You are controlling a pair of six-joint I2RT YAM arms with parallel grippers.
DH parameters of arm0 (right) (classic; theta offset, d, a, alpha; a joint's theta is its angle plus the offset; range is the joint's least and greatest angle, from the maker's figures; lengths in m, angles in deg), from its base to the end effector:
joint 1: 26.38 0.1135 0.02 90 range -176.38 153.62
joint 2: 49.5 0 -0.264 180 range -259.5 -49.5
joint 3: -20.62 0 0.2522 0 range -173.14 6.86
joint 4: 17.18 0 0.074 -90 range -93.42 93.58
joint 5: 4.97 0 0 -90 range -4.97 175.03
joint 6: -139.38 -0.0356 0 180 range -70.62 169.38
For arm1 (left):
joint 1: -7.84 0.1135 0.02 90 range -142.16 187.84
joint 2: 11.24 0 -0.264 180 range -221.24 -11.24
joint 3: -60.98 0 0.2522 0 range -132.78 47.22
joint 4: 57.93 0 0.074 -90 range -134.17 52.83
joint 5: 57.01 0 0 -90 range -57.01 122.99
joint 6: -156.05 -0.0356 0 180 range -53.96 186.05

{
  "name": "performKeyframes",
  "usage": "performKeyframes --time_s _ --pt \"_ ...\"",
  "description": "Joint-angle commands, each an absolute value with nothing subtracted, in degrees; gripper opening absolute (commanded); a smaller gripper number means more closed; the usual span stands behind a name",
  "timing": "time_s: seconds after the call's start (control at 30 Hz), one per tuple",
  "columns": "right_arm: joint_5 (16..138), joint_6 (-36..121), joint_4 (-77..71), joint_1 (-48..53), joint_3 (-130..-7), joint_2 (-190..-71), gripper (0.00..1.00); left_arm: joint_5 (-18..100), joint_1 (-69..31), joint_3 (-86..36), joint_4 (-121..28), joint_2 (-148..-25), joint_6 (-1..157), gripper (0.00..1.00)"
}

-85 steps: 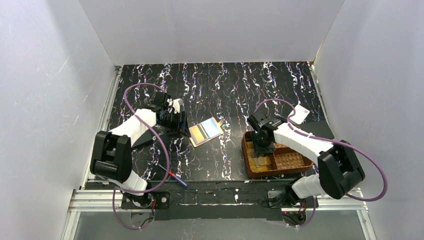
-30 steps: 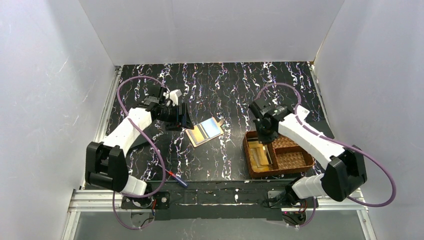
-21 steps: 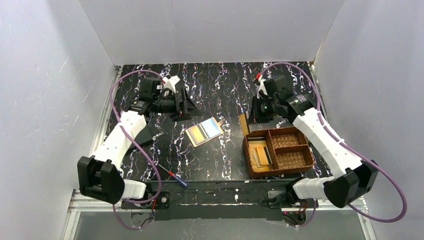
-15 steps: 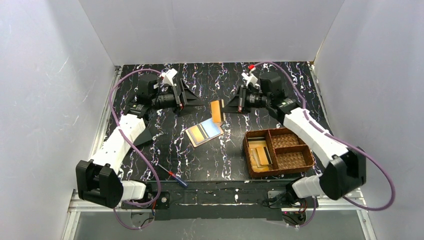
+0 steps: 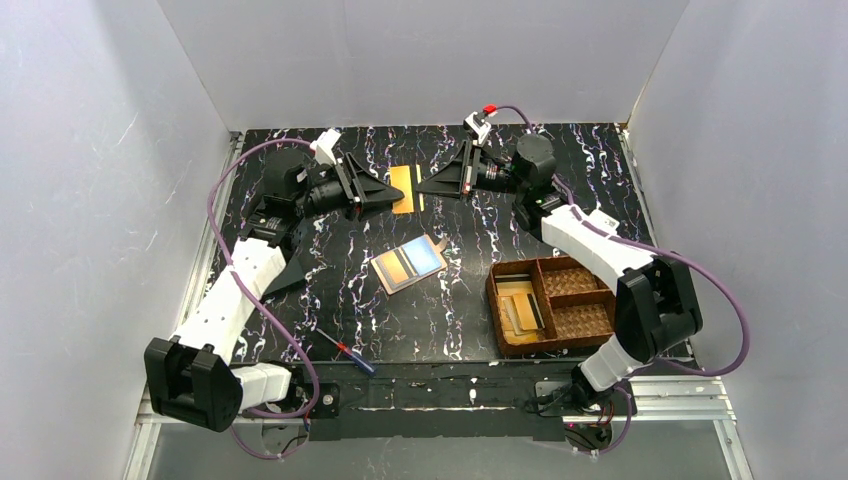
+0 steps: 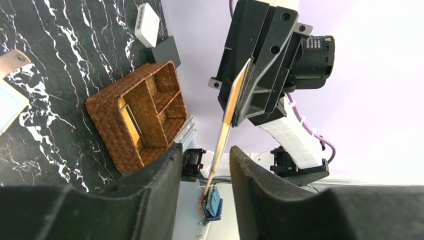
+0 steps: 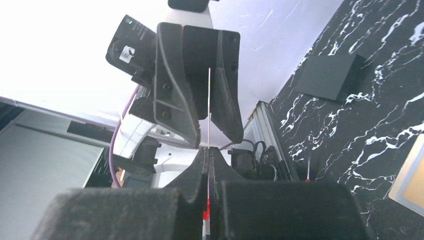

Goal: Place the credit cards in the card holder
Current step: Pick up the credit card from the storage box.

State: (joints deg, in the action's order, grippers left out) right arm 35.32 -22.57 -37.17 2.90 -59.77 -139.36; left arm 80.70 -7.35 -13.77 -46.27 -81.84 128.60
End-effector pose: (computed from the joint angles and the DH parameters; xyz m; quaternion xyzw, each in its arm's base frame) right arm 0.3038 0.2015 0.3537 -0.0900 0.6579 0.7098 0.2350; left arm 0.2642 -0.0990 0.3680 -0.0320 0.7369 -0.6151 0.2786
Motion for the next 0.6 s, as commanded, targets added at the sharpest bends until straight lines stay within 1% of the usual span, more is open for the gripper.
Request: performKeyframes --time_s 0.0,0.17,0.2,0.27,0.3,0.37,0.43,0.47,0.53,0.57 --pt "31.1 -25.7 -45.6 3.4 -59.9 -141.3 0.01 79.1 -7.5 -13.7 -47.7 -80.6 128.6 0.33" --pt "26.9 -25.1 -45.1 3.5 -59.9 -143.1 0.01 79.6 -7.5 -14.4 -47.6 -81.7 126.7 0.20" --pt "26.8 -24.5 -44.3 3.5 -59.9 -143.4 0.01 79.7 -7.5 -14.4 -47.5 -81.8 126.2 0.15" --pt "27.1 -22.1 -41.3 3.5 -60.3 -144.0 0.02 79.7 -7.4 -14.1 -46.8 -81.8 124.9 0.01" --pt "28.0 -19.3 -37.8 3.4 -60.9 -144.2 0.06 79.3 -7.4 -13.8 -46.0 -81.8 124.1 0.00" --pt "31.6 -10.4 -26.3 2.8 -63.0 -144.3 0.22 76.7 -7.5 -13.4 -40.9 -81.3 120.2 0.00" --pt "36.3 -0.6 -16.2 2.4 -65.0 -145.1 0.35 71.0 -7.5 -12.7 -34.5 -80.6 115.2 0.00" --pt "38.8 5.5 -10.7 2.3 -66.3 -145.9 0.40 67.6 -7.4 -11.8 -32.4 -80.3 113.7 0.00" --pt "44.2 14.7 1.4 2.4 -69.0 -148.5 0.46 62.7 -7.3 -9.1 -31.4 -79.9 112.6 0.00" --pt "45.9 17.6 3.6 2.4 -69.4 -149.6 0.48 61.4 -7.3 -7.7 -32.1 -79.8 112.8 0.00"
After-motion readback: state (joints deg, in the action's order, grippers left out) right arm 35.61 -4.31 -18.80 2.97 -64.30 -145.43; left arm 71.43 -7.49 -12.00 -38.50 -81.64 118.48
